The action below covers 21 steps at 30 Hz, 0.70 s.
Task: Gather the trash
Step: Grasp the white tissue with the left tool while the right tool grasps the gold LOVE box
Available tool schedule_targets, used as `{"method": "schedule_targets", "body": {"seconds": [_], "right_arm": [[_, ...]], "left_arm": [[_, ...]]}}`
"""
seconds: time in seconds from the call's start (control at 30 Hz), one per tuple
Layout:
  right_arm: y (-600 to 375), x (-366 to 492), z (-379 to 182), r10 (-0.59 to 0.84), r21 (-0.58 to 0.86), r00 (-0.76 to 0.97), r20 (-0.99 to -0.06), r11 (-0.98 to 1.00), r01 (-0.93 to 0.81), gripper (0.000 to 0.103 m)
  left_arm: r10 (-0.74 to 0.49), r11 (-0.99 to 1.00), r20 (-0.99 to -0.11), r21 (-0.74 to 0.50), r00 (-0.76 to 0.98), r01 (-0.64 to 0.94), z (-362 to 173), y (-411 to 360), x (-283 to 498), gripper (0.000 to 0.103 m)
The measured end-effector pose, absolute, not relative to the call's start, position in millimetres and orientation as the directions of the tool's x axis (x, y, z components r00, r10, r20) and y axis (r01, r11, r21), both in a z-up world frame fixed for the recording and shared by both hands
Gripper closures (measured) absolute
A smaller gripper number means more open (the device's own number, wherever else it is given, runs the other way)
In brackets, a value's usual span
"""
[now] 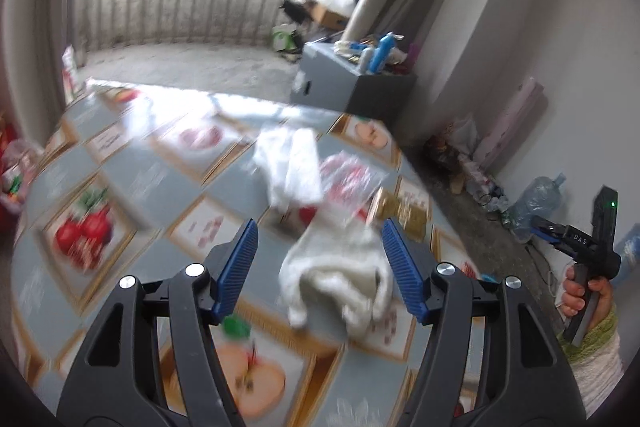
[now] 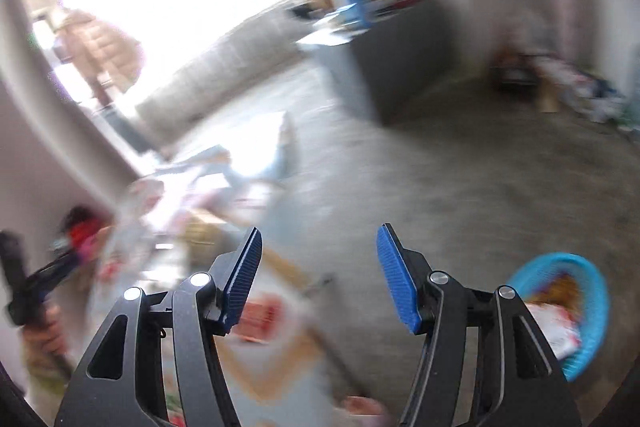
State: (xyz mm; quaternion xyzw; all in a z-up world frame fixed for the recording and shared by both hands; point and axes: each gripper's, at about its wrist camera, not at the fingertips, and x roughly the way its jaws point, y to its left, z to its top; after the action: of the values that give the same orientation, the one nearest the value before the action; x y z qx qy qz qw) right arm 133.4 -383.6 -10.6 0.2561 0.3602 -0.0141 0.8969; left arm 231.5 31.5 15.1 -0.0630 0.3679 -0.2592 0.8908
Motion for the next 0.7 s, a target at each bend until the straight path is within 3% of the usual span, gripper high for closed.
{"method": "schedule_targets", "body": {"seconds": [0.17,0.37,0.43,0.5,0.7], "right_arm": [[-328,205,-21,0.271,0.467,0.687,-0.674,0.877,0.113,0.044],[-285,268,-52,0.269,0.415,0.602,-0.752,0.902,0.115,0.045],[-279,281,-66,0.289,0.426,0.567,-0.771,0.896,0.123,0.052],[-275,286,-74,0.316,0.451,0.546,-0.776,0.883,0.130,0.058],[-263,267,-66,0.331,0.451,0.542,-0.773,0.887,0.101,0.062]], "left_arm": [[-0.510,0.851,-0.658,-0.292,0.553,0.438,-7,3,304,0.048],[-0.459,0.860,-0.750,-0.241,0.476,0.450,-48,-37,366,0.077],[-0.440,0.855,-0.785,-0.218,0.437,0.470,-63,-49,372,0.092],[-0.428,0.850,-0.810,-0.211,0.400,0.483,-74,-54,368,0.099],[-0.444,0.833,-0.814,-0.221,0.374,0.507,-86,-53,337,0.103]]}}
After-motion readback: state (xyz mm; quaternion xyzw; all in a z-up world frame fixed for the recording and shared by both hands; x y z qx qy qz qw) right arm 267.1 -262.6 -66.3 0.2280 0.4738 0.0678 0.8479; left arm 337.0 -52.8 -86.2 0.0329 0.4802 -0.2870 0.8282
